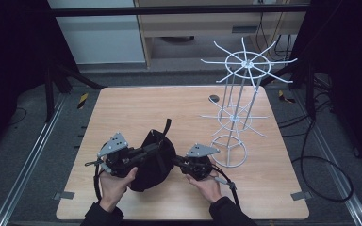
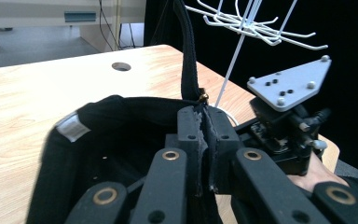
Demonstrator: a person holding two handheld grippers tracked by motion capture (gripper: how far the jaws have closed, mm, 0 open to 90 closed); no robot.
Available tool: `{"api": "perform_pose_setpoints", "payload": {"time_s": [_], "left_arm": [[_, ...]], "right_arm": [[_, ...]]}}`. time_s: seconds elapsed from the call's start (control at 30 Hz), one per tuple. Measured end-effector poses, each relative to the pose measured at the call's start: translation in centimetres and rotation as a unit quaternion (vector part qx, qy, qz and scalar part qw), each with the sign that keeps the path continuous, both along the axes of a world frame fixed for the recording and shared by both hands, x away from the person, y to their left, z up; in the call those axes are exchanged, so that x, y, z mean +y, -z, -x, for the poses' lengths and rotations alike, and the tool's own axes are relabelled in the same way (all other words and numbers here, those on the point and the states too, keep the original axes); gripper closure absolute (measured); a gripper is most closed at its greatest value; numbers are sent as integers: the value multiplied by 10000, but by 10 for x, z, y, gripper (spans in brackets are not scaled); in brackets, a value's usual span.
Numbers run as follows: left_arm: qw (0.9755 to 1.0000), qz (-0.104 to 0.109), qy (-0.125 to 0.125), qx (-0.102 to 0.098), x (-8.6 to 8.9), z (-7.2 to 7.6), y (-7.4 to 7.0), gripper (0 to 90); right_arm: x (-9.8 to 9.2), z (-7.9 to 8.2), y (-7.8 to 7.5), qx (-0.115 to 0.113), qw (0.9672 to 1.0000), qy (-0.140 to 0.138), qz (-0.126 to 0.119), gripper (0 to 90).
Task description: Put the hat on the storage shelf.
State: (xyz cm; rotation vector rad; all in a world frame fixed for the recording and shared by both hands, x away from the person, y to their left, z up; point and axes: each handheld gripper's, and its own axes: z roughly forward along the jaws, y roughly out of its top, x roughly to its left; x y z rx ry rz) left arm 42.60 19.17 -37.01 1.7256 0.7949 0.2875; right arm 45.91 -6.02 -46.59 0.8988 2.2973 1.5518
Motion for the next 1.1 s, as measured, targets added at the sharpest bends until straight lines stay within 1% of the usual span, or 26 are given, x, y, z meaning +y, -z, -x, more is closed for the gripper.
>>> {"api": "perform_pose_setpoints", "payload": {"time_s": [0.03,0.17,0.2,0.23,0.27,0.3,0.33,0.37,0.43,0.47,0.5,0.53,0.57,0.6,0.63,0.67,0.77,0.83,0.87,0.9,0.93,0.97,1.0,1.03,1.07,1.1], "left_arm": [[10000,10,-8,-8,1,0,0,854],[9999,52,-84,-36,6,0,-1,854],[9999,38,-133,-64,7,-1,-1,854],[9997,25,-244,-80,11,-2,0,852],[9997,25,-244,-80,11,-2,0,851],[9994,17,-347,-53,16,-5,2,850],[9994,17,-347,-53,16,-5,2,849],[9992,-3,-406,-40,18,-6,4,849],[9988,9,-487,34,25,-9,10,849],[9988,9,-487,34,25,-9,10,849],[9985,-23,-553,22,28,-10,11,848],[9985,-23,-553,22,28,-10,11,848],[9980,-40,-633,5,31,-10,13,847],[9980,-40,-633,5,31,-10,13,847],[9979,-37,-653,13,32,-11,13,846],[9973,-9,-727,25,36,-11,15,846],[9965,-30,-836,37,41,-11,18,845],[9961,-67,-883,55,43,-11,19,845],[9957,-86,-922,61,45,-11,21,845],[9945,-125,-1036,114,51,-10,25,845],[9945,-125,-1036,114,51,-10,25,845],[9935,-160,-1114,151,56,-9,29,845],[9929,-184,-1162,182,59,-9,31,845],[9910,-241,-1288,262,69,-9,38,845],[9910,-241,-1288,262,69,-9,38,845],[9901,-263,-1343,304,74,-10,41,845]], "right_arm": [[0,0,0,0,10000,0,0,881],[-6,4,-8,-173,9998,-4,91,898],[-8,5,-11,-225,9996,-17,146,898],[-11,8,-17,-312,9993,-17,200,899],[-11,8,-17,-312,9993,-17,200,899],[-12,11,-22,-393,9988,-6,284,899],[-12,11,-22,-393,9988,-6,284,899],[-14,13,-26,-420,9986,-44,310,900],[-13,15,-30,-455,9982,-75,376,900],[-13,15,-30,-455,9982,-75,376,900],[-12,16,-33,-448,9980,-105,431,900],[-11,16,-35,-443,9979,-140,461,900],[-10,17,-37,-430,9977,-163,497,900],[-10,17,-37,-430,9977,-163,497,900],[-8,19,-43,-478,9969,-211,594,900],[-7,20,-48,-524,9962,-202,669,900],[-2,23,-58,-526,9954,-187,776,900],[0,23,-61,-502,9954,-160,797,900],[7,22,-65,-495,9946,-112,907,900],[12,21,-67,-482,9941,-89,963,900],[12,21,-67,-482,9941,-89,963,900],[24,17,-69,-498,9932,-61,1054,900],[24,17,-69,-498,9932,-61,1054,900],[37,13,-70,-472,9922,-72,1154,900],[37,13,-70,-472,9922,-72,1154,900],[43,12,-70,-462,9915,-76,1216,899]]}}
